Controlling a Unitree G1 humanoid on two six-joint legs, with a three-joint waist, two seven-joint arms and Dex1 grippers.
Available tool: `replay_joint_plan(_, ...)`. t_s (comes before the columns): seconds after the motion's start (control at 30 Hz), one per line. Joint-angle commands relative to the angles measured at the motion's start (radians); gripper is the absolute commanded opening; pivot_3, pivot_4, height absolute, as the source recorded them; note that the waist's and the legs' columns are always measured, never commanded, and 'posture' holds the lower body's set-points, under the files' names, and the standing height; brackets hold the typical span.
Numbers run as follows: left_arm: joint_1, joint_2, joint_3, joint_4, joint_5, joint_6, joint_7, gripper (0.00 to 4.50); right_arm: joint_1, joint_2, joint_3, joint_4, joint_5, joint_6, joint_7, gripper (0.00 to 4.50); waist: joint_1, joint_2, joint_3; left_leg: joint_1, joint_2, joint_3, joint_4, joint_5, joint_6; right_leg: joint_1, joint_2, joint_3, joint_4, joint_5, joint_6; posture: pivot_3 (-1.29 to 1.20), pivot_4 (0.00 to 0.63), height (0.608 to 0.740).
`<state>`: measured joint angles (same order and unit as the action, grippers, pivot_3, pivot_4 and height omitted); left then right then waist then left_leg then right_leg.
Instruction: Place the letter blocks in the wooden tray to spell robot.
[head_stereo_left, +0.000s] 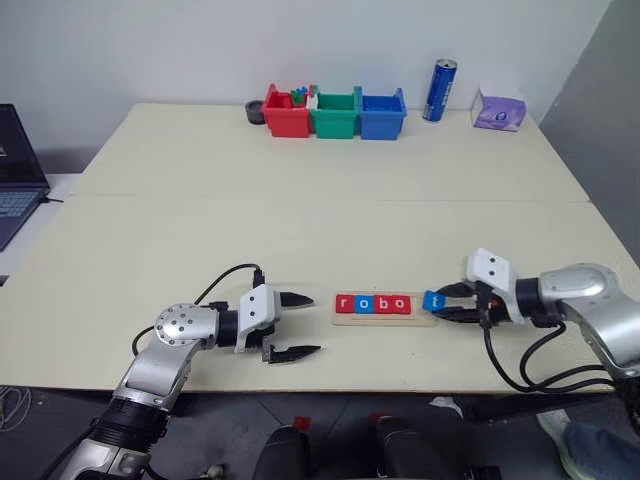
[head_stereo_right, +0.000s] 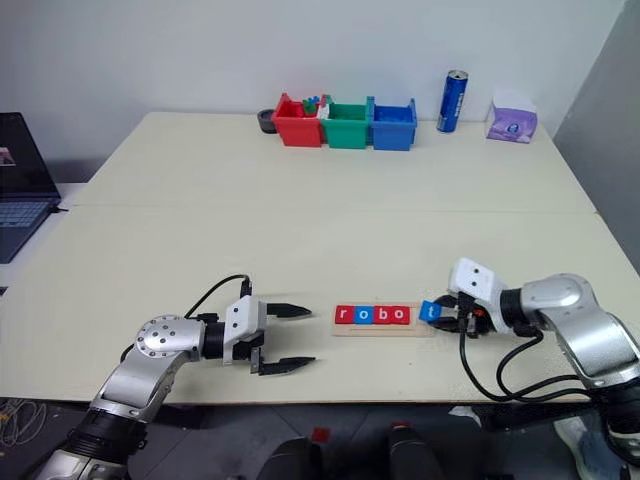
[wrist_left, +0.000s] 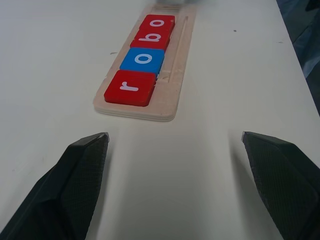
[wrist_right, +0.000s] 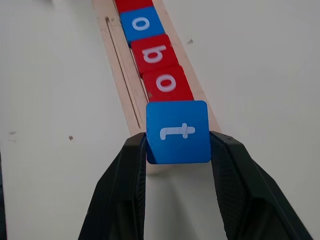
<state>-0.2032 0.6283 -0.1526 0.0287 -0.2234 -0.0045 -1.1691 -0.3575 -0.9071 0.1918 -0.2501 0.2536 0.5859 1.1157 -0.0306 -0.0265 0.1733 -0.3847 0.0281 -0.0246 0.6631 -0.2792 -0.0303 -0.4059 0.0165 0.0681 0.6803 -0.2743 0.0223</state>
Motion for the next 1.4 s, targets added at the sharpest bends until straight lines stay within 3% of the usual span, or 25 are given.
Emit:
replay_joint_plan(0.03,-0.014,0.006,0.002,-0.035,-0.003,-0.001,0.001,4.5,-0.048,-0.006,0.045,0.012,-0.05,-0.022,0.016,1.45,0.001,0.0,0.0,0.0,0.0,0.0,0.0,0.0,0.0,0.0,0.0,0.0,0.0,0.0,0.0,0.0,0.15,0.74)
replay_joint_plan(0.63,0.012,0.005,0.005,-0.04,0.0,-0.015,0.012,4.5,-0.139,0.037,0.121,0.155,-0.162,-0.128,0.079,1.45,0.001,0.0,0.0,0.0,0.0,0.0,0.0,0.0,0.0,0.0,0.0,-0.001,0.0,0.002,-0.003,0.0,0.15,0.74)
replay_joint_plan(1.17,0.021,0.001,0.003,-0.04,0.002,-0.019,0.027,4.5,-0.183,0.062,0.137,0.201,-0.168,-0.119,0.127,1.45,0.0,0.0,0.0,0.0,0.0,0.0,0.0,0.0,0.0,0.0,0.0,-0.001,0.0,0.002,-0.004,0.0,0.15,0.74)
replay_joint_plan(1.4,0.019,-0.004,0.002,-0.042,0.002,-0.018,0.032,4.5,-0.192,0.069,0.128,0.199,-0.164,-0.109,0.126,3.89,0.0,0.0,0.0,0.0,0.0,0.0,0.0,0.0,0.0,0.0,0.0,-0.001,0.0,0.002,-0.004,0.0,0.15,0.74)
